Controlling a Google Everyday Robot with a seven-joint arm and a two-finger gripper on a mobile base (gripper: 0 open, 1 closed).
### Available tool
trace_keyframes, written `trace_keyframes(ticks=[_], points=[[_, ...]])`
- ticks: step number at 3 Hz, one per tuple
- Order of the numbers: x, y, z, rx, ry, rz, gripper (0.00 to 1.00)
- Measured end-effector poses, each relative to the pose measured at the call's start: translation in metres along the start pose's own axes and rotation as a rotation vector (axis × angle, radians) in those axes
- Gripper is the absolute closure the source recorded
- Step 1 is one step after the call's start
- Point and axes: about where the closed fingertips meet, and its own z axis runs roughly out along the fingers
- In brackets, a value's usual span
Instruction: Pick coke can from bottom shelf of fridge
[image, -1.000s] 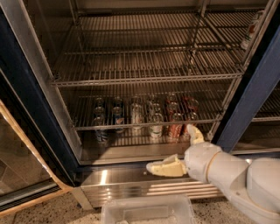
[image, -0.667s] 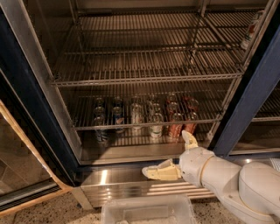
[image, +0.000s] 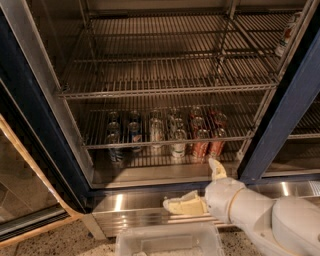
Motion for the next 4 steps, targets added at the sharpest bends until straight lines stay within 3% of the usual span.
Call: trace_keyframes(ticks=[1,2,3,4], points=[[0.029,0.004,-0.004,0.029,-0.018,0.046,0.00],[0.047,-0.003,-0.005,0.081,-0.090,0.093,0.00],[0.044,-0.015,0.002,0.133,-0.190,0.094,0.00],[0.041,-0.025,0.026,0.084,-0.240,0.151,0.00]])
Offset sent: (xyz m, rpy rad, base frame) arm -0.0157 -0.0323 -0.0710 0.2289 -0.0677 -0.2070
